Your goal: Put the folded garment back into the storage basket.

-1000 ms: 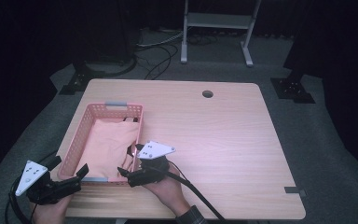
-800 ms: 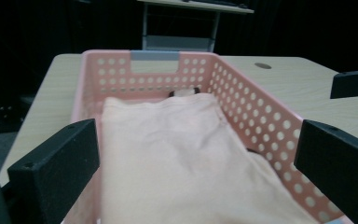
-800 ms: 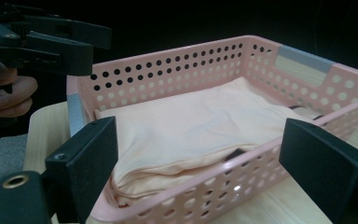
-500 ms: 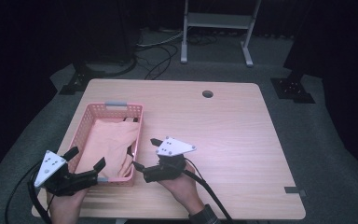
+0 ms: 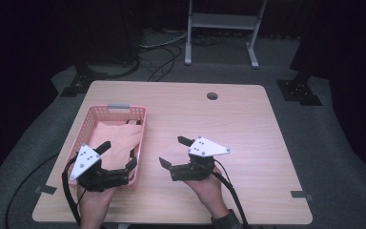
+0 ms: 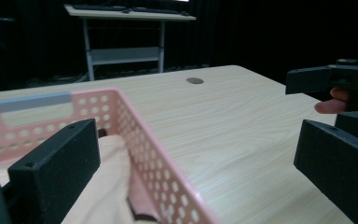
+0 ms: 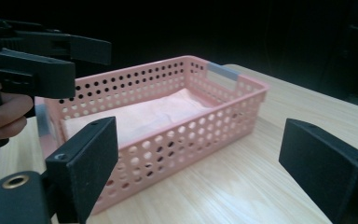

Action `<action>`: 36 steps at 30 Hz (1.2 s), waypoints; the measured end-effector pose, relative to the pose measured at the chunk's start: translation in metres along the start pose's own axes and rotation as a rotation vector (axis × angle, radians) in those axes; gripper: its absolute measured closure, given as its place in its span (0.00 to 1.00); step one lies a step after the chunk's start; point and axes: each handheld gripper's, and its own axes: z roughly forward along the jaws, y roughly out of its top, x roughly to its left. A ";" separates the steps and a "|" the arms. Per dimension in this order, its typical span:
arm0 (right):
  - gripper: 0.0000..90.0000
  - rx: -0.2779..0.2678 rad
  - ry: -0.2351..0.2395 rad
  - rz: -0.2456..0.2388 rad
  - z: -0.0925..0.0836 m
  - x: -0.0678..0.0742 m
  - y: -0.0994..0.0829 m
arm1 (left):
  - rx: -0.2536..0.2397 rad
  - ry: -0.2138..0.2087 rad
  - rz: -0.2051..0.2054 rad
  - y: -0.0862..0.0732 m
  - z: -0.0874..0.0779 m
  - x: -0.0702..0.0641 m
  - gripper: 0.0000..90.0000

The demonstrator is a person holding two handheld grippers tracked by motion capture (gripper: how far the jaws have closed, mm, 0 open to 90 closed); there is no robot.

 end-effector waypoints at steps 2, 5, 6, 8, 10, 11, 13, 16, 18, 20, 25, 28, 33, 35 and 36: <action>0.13 -0.003 -0.016 -0.001 -0.007 -0.005 -0.001 | 0.000 -0.018 0.008 0.002 0.006 -0.006 0.00; 0.13 -0.009 -0.042 0.003 -0.019 -0.012 -0.003 | -0.005 -0.039 0.015 0.004 0.014 -0.014 0.00; 0.13 -0.010 -0.049 0.006 -0.023 -0.015 -0.004 | -0.008 -0.047 0.018 0.005 0.017 -0.016 0.00; 0.13 -0.015 -0.064 0.014 -0.031 -0.020 -0.005 | -0.012 -0.062 0.020 0.007 0.022 -0.022 0.00; 0.13 -0.019 -0.080 0.017 -0.039 -0.025 -0.006 | -0.016 -0.080 0.024 0.009 0.028 -0.028 0.00; 0.13 -0.019 -0.080 0.017 -0.039 -0.025 -0.006 | -0.016 -0.080 0.024 0.009 0.028 -0.028 0.00; 0.13 -0.021 -0.102 0.018 -0.050 -0.030 -0.007 | -0.017 -0.104 0.033 0.011 0.035 -0.036 0.00; 0.13 -0.020 -0.130 0.024 -0.062 -0.037 -0.010 | -0.018 -0.135 0.045 0.013 0.044 -0.046 0.00; 0.13 -0.021 -0.148 0.029 -0.070 -0.042 -0.012 | -0.019 -0.142 0.048 0.013 0.047 -0.049 0.00; 0.13 -0.022 -0.161 0.029 -0.076 -0.045 -0.014 | -0.016 -0.164 0.058 0.014 0.054 -0.056 0.00; 0.13 -0.023 -0.196 0.041 -0.094 -0.053 -0.019 | -0.010 -0.198 0.069 0.014 0.065 -0.068 0.00; 0.13 -0.022 -0.212 0.051 -0.105 -0.058 -0.023 | 0.001 -0.220 0.080 0.011 0.071 -0.074 0.00; 0.13 -0.015 -0.240 0.056 -0.119 -0.066 -0.031 | 0.036 -0.251 0.096 0.006 0.078 -0.078 0.00; 0.13 -0.010 -0.248 0.062 -0.123 -0.068 -0.035 | 0.050 -0.254 0.103 0.004 0.080 -0.078 0.00; 0.13 -0.008 -0.253 0.066 -0.125 -0.068 -0.037 | 0.055 -0.260 0.106 0.003 0.081 -0.078 0.00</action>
